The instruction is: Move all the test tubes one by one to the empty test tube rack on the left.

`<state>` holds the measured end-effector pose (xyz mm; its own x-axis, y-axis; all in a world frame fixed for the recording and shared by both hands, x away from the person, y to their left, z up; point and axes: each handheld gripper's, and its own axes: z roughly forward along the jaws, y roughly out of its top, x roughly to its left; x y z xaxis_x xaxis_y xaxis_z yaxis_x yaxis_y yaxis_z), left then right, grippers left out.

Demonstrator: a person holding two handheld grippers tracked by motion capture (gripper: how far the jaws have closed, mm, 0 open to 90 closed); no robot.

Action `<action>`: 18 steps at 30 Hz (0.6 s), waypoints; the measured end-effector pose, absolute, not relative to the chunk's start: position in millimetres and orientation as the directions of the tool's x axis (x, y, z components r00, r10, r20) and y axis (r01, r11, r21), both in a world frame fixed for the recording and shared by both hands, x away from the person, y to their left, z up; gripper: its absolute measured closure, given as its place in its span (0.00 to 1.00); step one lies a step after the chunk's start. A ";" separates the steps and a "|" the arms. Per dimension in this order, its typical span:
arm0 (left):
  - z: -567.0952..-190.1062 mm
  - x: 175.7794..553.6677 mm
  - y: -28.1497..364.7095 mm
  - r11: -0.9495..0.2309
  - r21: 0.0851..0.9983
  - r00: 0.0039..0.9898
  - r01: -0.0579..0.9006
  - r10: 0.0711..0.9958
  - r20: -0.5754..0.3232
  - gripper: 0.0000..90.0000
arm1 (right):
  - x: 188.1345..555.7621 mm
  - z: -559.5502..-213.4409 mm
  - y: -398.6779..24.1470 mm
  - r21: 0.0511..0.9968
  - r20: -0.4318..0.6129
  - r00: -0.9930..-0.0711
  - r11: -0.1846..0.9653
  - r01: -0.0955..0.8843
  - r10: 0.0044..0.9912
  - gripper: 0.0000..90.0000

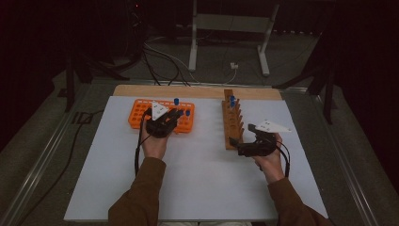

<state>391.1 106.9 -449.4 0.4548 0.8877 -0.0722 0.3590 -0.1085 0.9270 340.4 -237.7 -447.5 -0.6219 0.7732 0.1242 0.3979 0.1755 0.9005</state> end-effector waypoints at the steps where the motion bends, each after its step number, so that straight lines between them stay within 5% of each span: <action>1: -450.3 393.3 107.9 -0.105 0.926 0.446 0.362 0.892 -0.074 0.87 | 340.3 -447.2 -238.1 0.902 0.124 -0.622 0.174 0.396 0.773 0.00; 18: -475.7 418.9 110.5 -0.098 0.900 0.389 0.424 0.917 -0.084 0.87 | 340.1 -446.6 -241.3 0.905 0.133 -0.630 0.165 0.391 0.765 0.00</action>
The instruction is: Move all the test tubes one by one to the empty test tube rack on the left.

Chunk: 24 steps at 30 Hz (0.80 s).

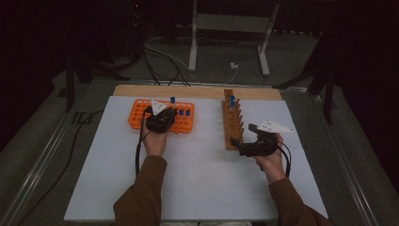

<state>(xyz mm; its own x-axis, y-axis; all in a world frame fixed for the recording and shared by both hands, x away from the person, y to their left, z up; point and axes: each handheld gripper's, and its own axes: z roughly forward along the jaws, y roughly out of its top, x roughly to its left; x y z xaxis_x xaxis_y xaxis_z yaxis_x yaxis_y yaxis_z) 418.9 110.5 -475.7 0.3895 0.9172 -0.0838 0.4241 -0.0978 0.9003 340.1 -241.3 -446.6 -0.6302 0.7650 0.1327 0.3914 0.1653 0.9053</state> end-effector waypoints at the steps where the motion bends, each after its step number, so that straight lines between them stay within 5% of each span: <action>1: -477.2 419.5 110.2 -0.103 0.898 0.392 0.429 0.916 -0.082 0.86 | 340.1 -446.6 -241.6 0.906 0.135 -0.631 0.164 0.391 0.764 0.00; 24: -498.9 411.5 107.4 -0.197 0.852 0.424 0.484 0.905 -0.031 0.86 | 339.9 -450.7 -238.7 0.897 0.140 -0.642 0.178 0.404 0.753 0.00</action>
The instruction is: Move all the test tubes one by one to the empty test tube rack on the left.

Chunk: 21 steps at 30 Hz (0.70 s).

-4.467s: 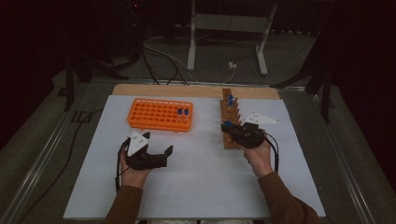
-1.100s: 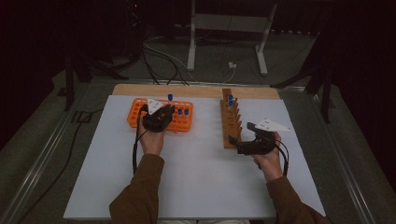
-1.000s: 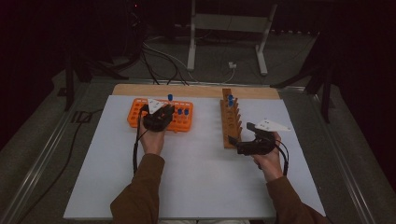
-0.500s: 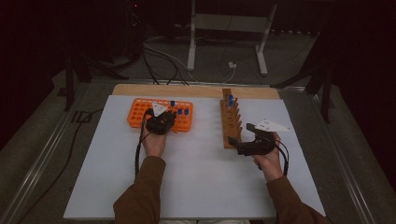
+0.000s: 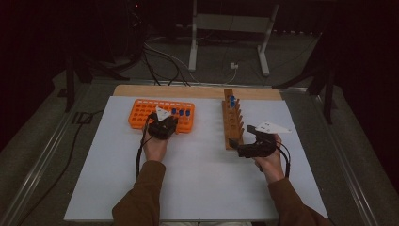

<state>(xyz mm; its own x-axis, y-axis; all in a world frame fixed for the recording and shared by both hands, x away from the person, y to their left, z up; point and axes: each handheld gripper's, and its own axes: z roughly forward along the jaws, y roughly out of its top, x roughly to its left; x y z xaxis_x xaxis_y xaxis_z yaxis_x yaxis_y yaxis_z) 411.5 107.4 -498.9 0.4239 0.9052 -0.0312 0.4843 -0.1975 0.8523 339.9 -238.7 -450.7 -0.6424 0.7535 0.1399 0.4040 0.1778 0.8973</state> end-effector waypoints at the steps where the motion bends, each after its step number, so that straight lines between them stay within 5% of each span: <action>1: -500.0 411.0 108.2 -0.200 0.853 0.428 0.483 0.903 -0.030 0.86 | 340.2 -451.2 -239.0 0.896 0.143 -0.642 0.176 0.407 0.753 0.00; 9: -499.8 410.5 106.3 -0.201 0.851 0.431 0.486 0.902 -0.034 0.84 | 341.0 -453.4 -238.2 0.894 0.147 -0.644 0.178 0.412 0.751 0.00; 15: -497.3 409.2 108.0 -0.184 0.842 0.416 0.506 0.908 -0.051 0.64 | 341.4 -453.8 -239.8 0.894 0.151 -0.642 0.174 0.414 0.752 0.00; 21: -490.9 405.9 122.3 -0.118 0.834 0.441 0.539 0.883 -0.160 0.52 | 342.1 -455.2 -240.2 0.892 0.155 -0.640 0.172 0.418 0.752 0.00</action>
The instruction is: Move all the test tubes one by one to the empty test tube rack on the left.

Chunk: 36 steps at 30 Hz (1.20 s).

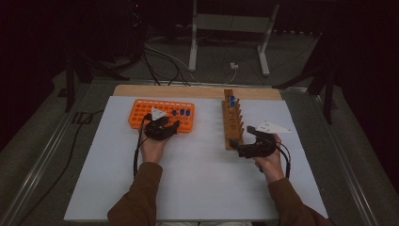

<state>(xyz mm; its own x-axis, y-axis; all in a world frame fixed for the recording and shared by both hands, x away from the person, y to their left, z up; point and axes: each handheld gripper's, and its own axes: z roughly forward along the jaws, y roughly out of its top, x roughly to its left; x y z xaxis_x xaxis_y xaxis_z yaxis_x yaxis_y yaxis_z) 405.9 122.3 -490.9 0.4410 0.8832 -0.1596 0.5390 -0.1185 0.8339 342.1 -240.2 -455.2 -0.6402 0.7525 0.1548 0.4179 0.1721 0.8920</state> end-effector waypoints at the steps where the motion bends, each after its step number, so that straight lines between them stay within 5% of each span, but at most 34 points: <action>1: -489.4 404.6 124.0 -0.114 0.829 0.445 0.547 0.878 -0.173 0.48 | 342.0 -455.3 -240.1 0.892 0.154 -0.640 0.173 0.418 0.753 0.00; 5: -480.0 393.6 132.0 -0.113 0.838 0.447 0.535 0.879 -0.168 0.25 | 341.7 -455.2 -240.4 0.892 0.156 -0.639 0.170 0.418 0.753 0.00; 13: -468.3 363.4 160.5 -0.086 0.850 0.465 0.519 0.863 -0.197 0.03 | 341.8 -456.3 -238.9 0.891 0.159 -0.638 0.169 0.421 0.753 0.00; 36: -459.6 284.6 187.1 -0.093 0.915 0.454 0.392 0.885 -0.105 0.01 | 347.5 -447.7 -234.3 0.905 0.122 -0.629 0.174 0.389 0.768 0.00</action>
<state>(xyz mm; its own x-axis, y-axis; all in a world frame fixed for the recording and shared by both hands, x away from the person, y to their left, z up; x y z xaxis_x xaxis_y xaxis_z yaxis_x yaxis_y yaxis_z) 284.6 187.1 -459.6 0.4544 0.8846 -0.1050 0.3918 -0.0926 0.9154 347.5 -234.3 -447.7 -0.6292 0.7676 0.1224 0.3885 0.1742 0.9048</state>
